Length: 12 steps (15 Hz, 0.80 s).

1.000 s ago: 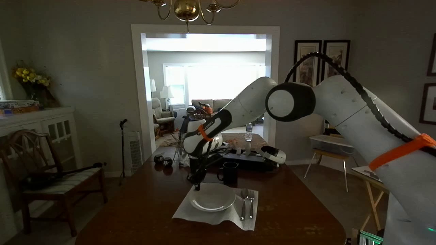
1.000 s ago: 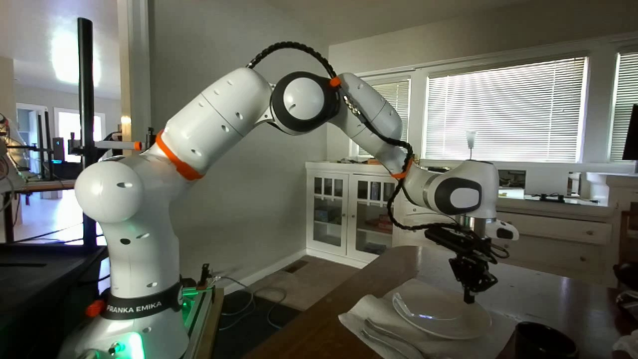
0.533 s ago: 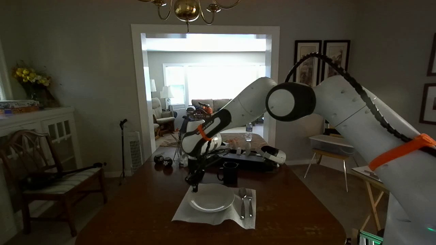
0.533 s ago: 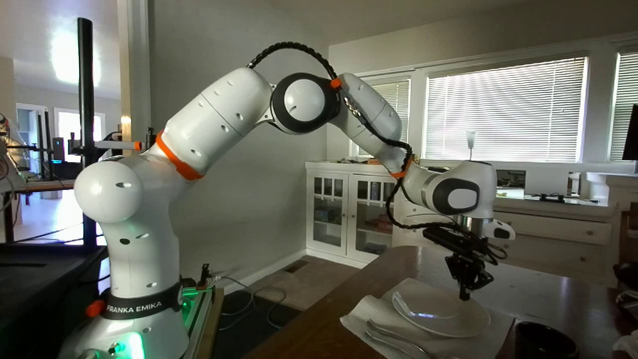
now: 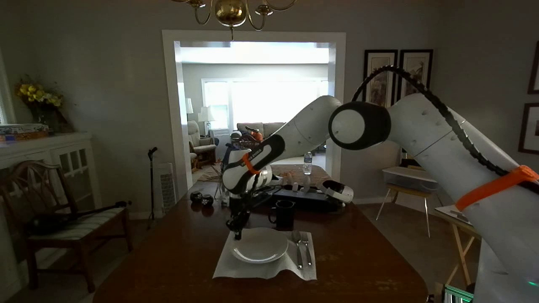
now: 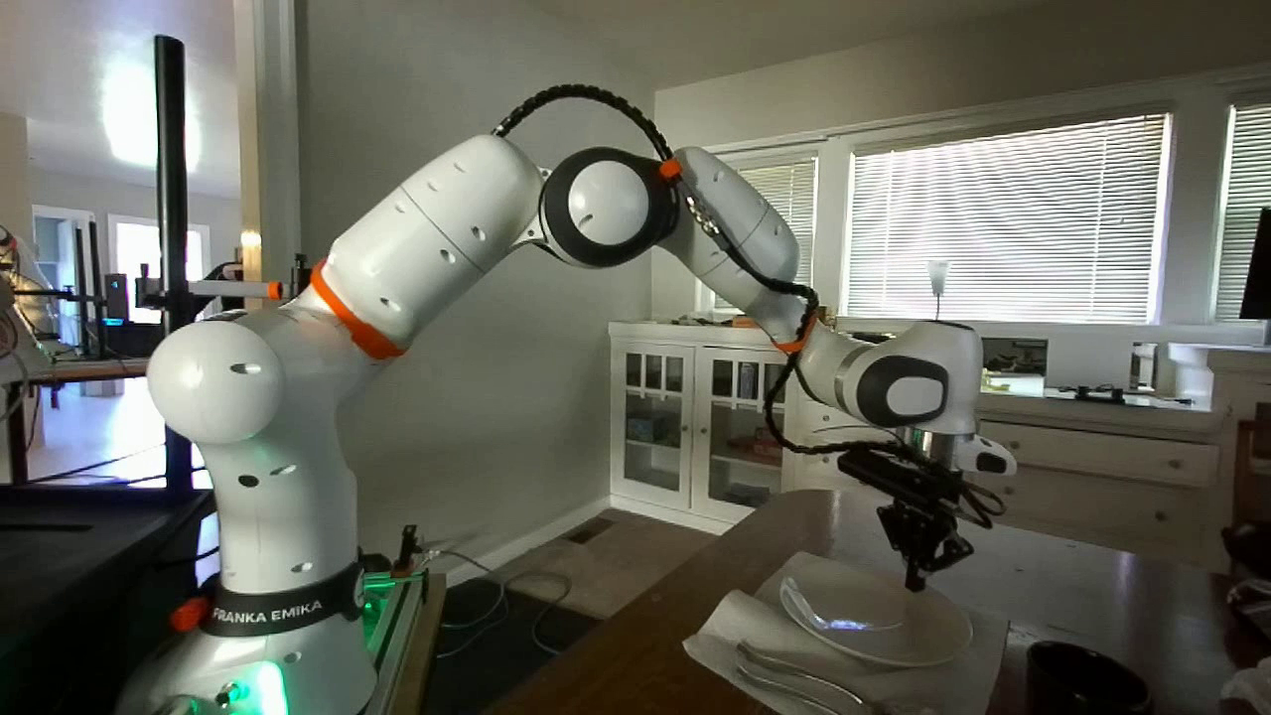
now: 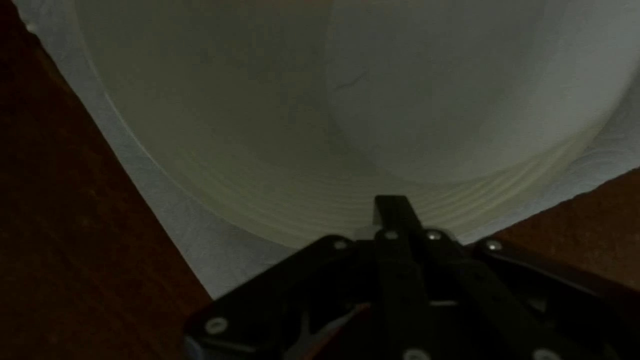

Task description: Straighten the table mat

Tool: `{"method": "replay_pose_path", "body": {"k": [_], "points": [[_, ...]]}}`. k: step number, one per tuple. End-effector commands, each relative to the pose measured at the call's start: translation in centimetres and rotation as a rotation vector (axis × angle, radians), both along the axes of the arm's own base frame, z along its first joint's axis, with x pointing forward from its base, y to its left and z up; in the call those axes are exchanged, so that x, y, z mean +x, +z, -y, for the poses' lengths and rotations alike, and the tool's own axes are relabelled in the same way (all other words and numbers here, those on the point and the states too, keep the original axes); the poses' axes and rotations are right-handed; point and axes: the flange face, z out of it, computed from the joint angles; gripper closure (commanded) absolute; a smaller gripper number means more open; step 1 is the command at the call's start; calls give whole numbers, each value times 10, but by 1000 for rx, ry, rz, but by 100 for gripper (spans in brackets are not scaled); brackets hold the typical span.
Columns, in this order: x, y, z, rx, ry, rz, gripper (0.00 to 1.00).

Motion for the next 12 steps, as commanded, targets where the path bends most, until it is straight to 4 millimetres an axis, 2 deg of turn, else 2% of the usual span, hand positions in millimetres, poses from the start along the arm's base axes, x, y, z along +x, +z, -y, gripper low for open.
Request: {"method": "replay_pose_path", "body": {"k": [1,7,9,10,12], "points": [[2,-8,-8,35,36,2,100],[1,-10,-21,36,82,1,100],[3,-8,-19,13,33,5,100],[3,-4,-17,-8,-8,-4,100],[-4,15,-13,-16,-79,-33,100]]}}
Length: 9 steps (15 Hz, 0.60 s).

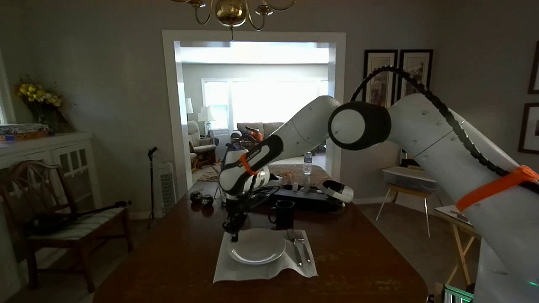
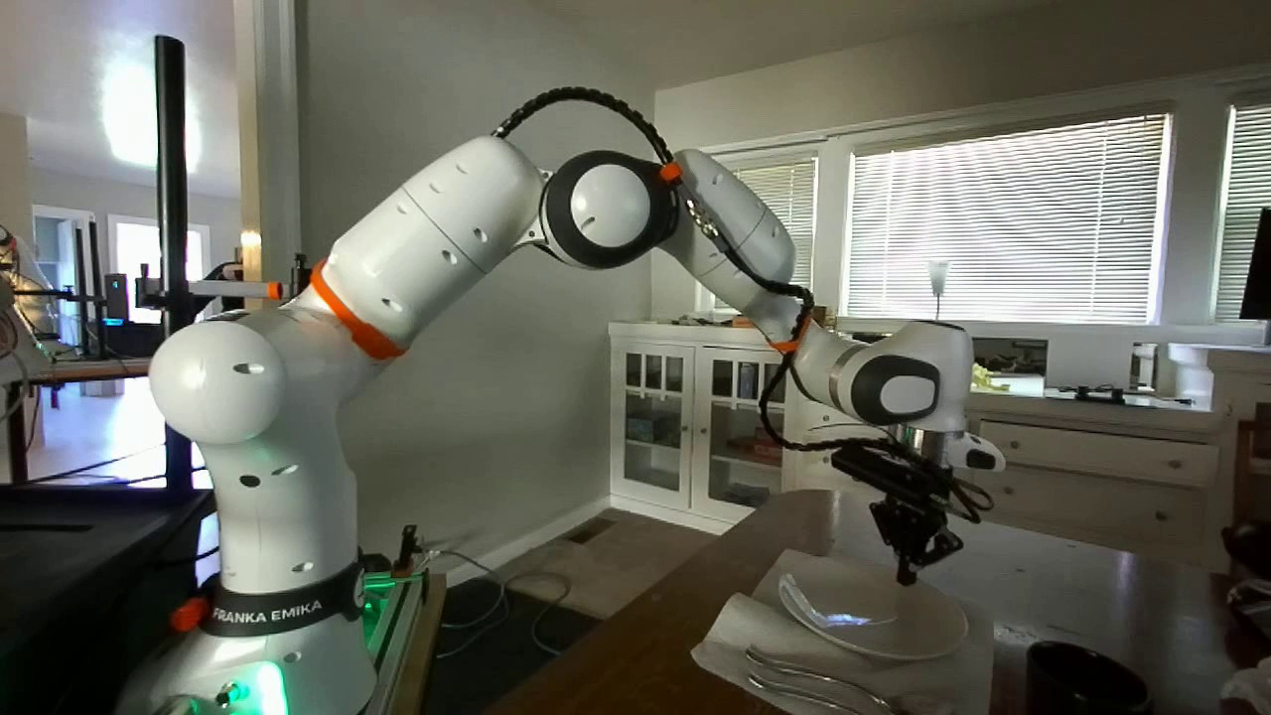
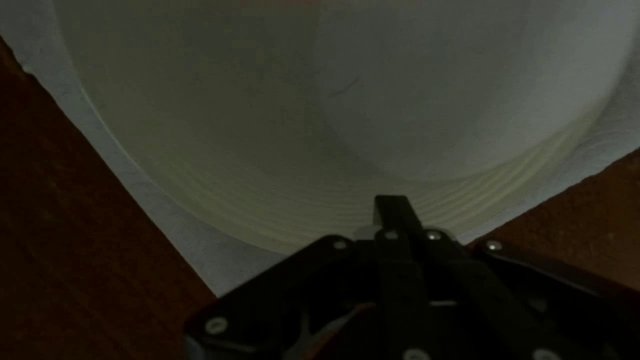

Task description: Straighten the table mat

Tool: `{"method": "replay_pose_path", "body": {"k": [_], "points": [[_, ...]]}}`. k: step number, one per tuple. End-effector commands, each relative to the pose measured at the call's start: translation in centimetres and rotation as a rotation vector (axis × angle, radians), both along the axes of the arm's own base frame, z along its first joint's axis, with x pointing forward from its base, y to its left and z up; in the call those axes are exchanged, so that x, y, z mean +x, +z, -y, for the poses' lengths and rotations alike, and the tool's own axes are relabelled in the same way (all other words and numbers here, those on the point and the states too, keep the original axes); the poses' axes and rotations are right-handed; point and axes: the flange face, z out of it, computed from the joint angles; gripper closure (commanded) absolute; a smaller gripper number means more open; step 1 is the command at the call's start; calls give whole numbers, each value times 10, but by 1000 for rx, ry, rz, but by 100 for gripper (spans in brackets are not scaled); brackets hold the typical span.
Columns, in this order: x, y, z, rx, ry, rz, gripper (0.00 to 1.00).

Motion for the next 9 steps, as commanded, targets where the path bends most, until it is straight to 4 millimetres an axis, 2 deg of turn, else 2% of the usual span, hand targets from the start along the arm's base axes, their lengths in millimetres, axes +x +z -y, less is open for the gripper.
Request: {"method": "replay_pose_path", "body": {"k": [1,3,4,5,9], "points": [[-7,27,2,-12,-94,-9,100],[-11,53,4,-31,-116,36,100],[-13,66,6,-40,-119,46,74],[-16,79,8,-57,-138,50,73],[-38,121,17,-154,-245,-51,44]]}}
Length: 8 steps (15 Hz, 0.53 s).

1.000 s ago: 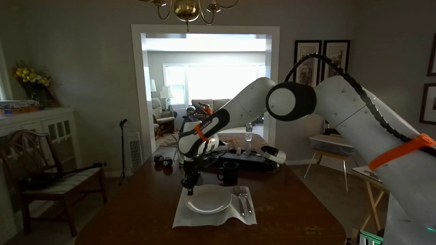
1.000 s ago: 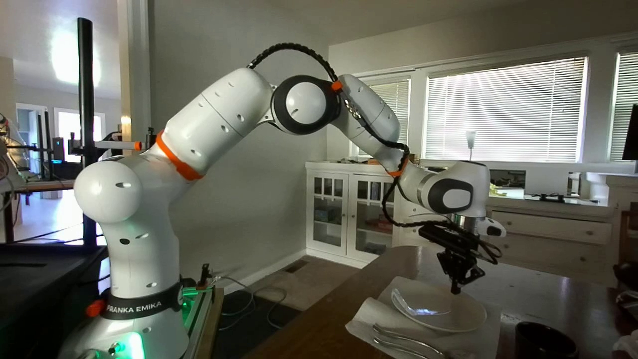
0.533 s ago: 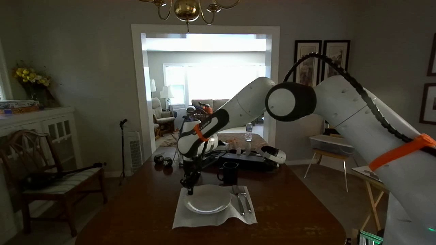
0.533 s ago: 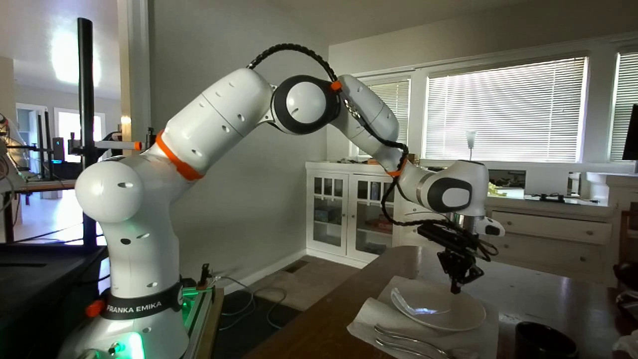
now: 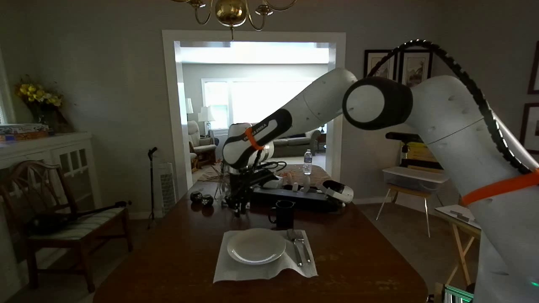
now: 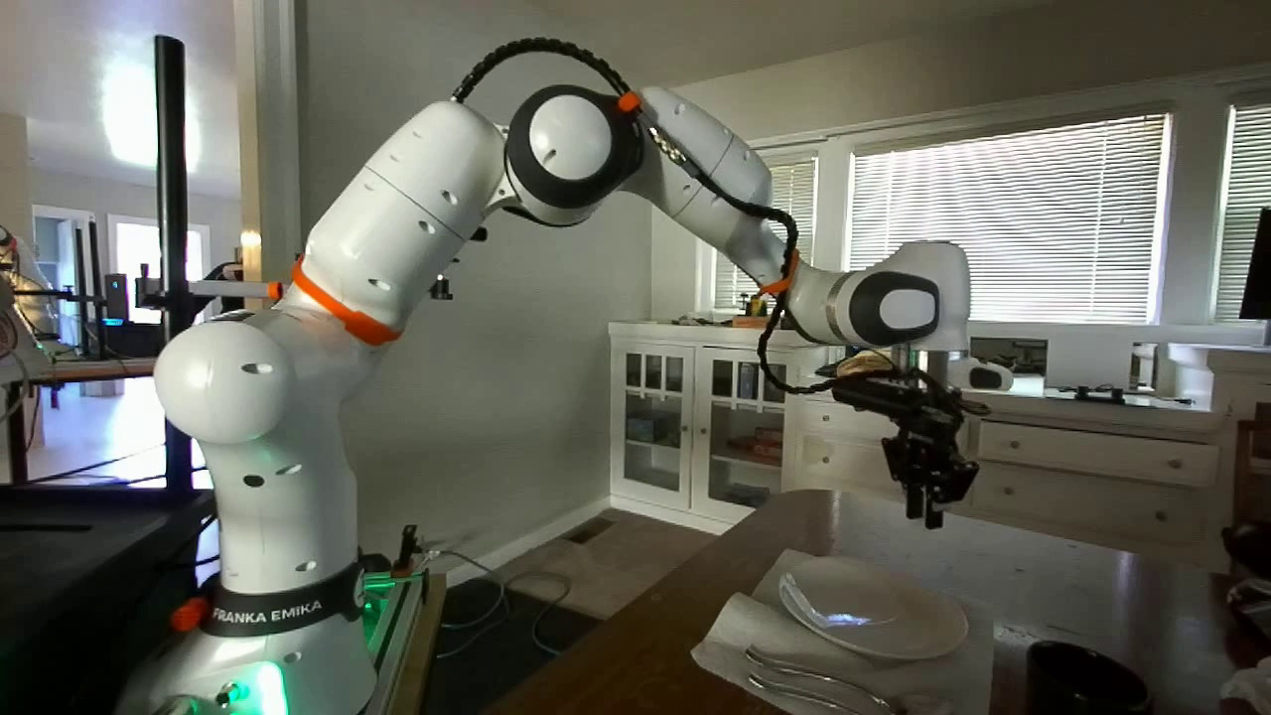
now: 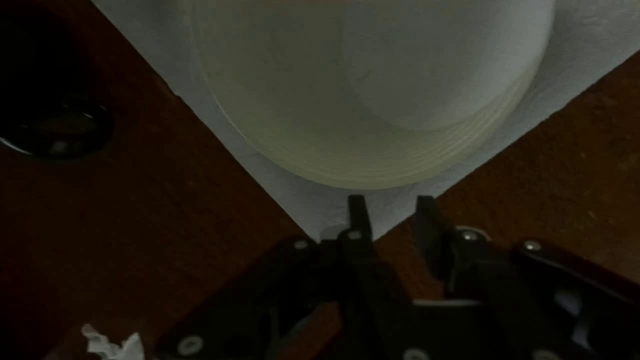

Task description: Straighten the table mat

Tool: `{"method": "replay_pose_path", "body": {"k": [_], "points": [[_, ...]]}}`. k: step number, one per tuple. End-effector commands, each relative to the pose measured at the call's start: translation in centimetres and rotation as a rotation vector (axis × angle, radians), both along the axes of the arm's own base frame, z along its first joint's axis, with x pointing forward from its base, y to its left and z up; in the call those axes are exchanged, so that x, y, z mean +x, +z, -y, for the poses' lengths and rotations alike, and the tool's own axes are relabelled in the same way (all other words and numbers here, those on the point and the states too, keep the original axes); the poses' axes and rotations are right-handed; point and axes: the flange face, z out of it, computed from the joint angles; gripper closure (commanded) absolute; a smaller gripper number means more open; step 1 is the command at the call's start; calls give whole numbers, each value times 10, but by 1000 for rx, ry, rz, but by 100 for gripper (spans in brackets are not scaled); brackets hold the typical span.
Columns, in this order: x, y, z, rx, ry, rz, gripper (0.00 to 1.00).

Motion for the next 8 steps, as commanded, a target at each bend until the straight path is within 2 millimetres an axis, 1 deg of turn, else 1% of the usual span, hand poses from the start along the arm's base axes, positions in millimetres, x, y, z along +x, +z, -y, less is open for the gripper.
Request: {"method": "replay_pose_path", "body": {"k": [1,3,4,6,8], "points": [[-32,33,3,-108,-120,-114,37],[-48,50,5,-145,-192,-191,22],[-54,57,4,-147,-241,-212,13],[-63,70,6,-131,-360,-243,0],[-70,80,12,-109,-469,-253,0]]}}
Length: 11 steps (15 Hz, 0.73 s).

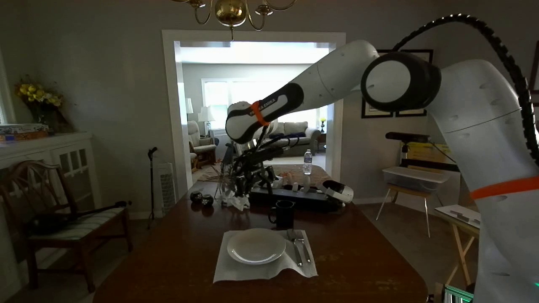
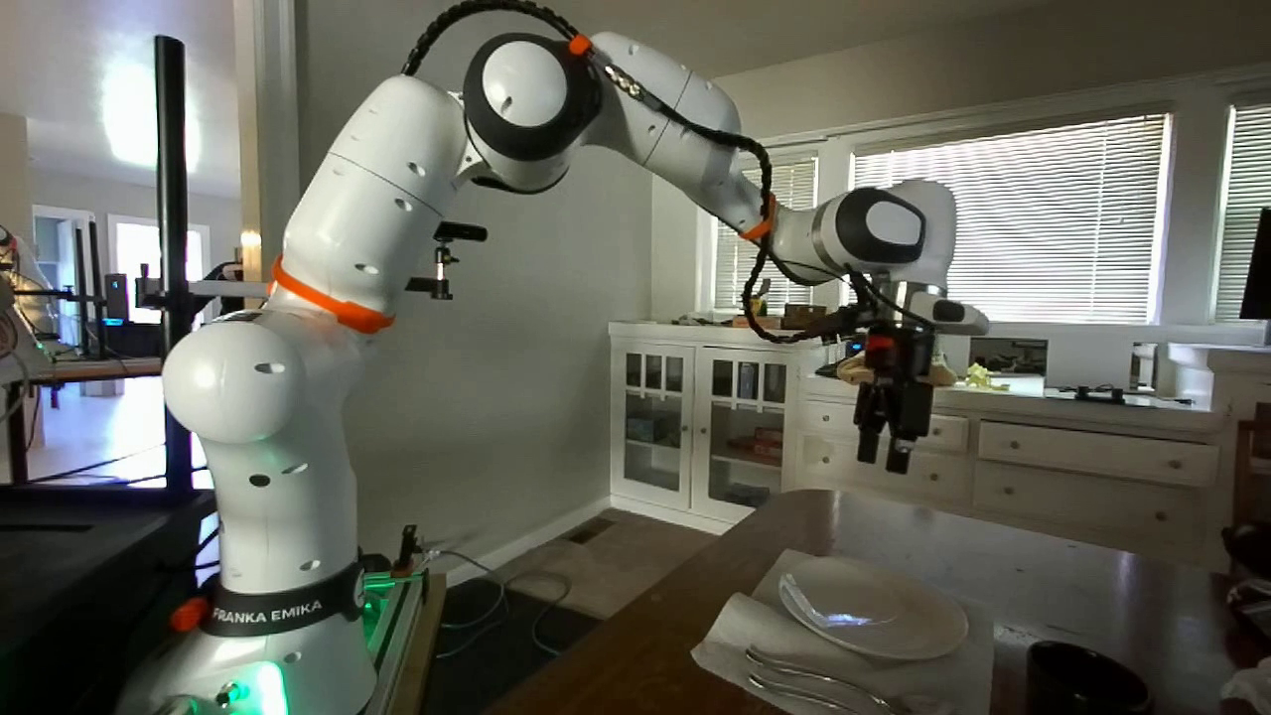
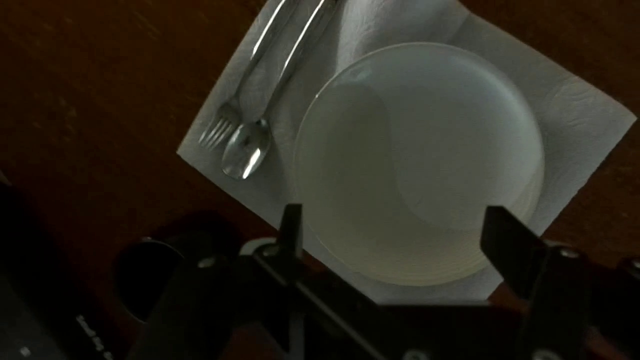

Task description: Straighten the table mat

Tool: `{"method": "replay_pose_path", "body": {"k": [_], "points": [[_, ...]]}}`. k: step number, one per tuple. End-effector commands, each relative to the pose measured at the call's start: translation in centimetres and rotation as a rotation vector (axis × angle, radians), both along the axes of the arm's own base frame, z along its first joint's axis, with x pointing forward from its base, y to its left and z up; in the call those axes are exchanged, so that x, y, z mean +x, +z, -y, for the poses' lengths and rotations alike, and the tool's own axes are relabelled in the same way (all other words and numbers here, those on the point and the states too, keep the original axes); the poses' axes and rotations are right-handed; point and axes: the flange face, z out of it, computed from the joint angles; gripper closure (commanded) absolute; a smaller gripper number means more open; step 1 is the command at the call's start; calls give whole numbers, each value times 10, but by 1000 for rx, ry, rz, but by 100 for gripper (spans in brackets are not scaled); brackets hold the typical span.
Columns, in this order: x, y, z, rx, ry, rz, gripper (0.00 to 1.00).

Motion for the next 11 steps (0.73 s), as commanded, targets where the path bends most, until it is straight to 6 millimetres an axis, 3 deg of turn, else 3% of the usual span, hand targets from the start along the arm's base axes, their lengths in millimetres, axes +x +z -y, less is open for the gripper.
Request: {"method": "replay_pose_path", "body": {"k": [1,6,7,11], "points": [[-22,13,9,-2,-198,-11,0],[-30,12,29,-59,-444,92,0],[-19,15,28,-48,-359,57,0],[-23,12,32,-58,-424,76,0]]}}
